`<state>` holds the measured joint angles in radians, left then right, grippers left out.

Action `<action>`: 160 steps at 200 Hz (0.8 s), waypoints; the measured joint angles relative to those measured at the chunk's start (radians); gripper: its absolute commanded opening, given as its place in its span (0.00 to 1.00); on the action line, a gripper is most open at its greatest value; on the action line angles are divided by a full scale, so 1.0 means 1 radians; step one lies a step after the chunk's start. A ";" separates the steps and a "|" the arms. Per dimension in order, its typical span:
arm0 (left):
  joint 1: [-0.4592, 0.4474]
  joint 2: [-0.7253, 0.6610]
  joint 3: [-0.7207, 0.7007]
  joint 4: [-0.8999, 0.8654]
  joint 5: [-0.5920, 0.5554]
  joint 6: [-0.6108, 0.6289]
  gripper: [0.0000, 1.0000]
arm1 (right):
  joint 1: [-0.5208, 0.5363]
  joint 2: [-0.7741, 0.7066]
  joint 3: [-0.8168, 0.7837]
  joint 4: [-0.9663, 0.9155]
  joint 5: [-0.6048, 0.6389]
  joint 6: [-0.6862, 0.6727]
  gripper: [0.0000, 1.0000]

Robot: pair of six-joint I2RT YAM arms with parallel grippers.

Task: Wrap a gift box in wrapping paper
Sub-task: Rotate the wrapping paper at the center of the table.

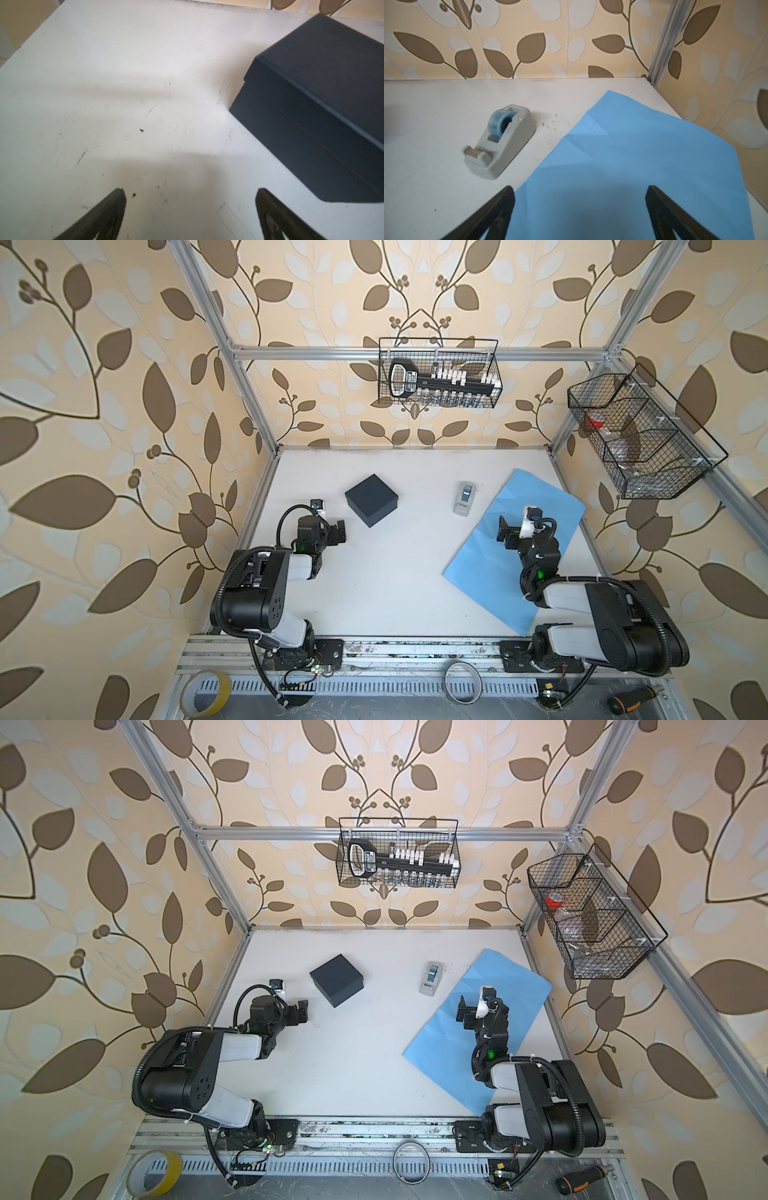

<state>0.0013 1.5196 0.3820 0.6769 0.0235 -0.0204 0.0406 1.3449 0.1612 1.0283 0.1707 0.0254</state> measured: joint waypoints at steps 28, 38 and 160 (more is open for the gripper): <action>0.000 0.000 0.000 0.000 0.000 0.000 0.99 | -0.001 0.000 0.000 0.000 -0.008 0.000 1.00; 0.000 0.000 0.000 0.000 0.000 0.000 0.99 | -0.003 0.000 0.000 0.000 -0.012 0.000 1.00; 0.000 -0.222 0.199 -0.404 -0.135 -0.165 0.99 | 0.034 -0.344 0.037 -0.269 0.204 0.120 0.97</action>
<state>0.0017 1.2976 0.5812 0.2729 -0.1112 -0.1852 0.0742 1.0012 0.1986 0.7597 0.3752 0.1455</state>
